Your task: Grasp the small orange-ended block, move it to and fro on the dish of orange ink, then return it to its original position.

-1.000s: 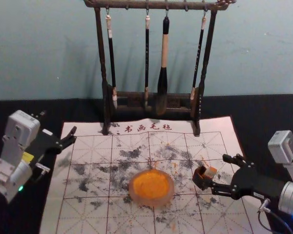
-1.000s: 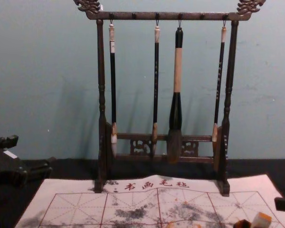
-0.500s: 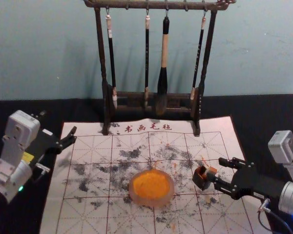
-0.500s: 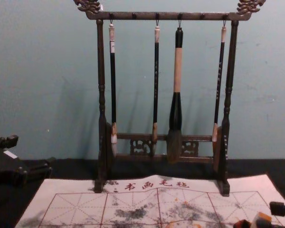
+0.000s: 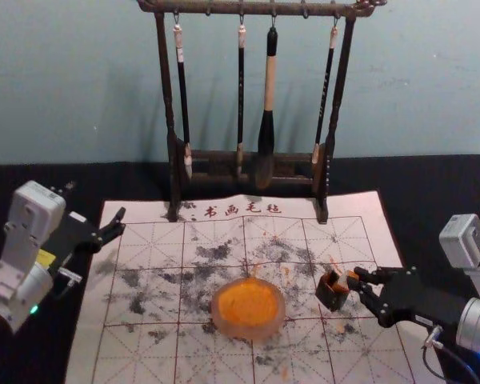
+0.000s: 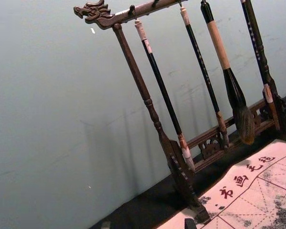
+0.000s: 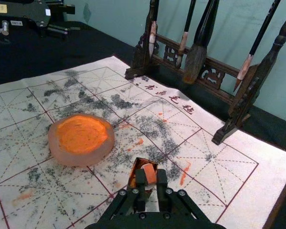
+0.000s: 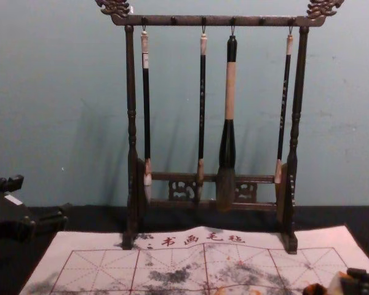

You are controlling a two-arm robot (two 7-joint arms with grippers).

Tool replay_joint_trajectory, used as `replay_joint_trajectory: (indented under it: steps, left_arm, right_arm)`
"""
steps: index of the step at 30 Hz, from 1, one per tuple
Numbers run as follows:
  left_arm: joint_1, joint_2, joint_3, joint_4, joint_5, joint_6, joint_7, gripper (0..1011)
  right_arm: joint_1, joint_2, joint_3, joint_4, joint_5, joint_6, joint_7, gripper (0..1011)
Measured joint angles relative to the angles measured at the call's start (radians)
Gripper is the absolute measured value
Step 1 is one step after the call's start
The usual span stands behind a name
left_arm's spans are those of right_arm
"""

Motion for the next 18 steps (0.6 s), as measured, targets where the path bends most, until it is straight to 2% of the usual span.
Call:
replay_joint_trajectory:
  steps: [18]
  left_arm:
    - [0.000, 0.000, 0.000, 0.000, 0.000, 0.000, 0.000, 1001]
  right_arm:
    - [0.000, 0.000, 0.000, 0.000, 0.000, 0.000, 0.000, 105]
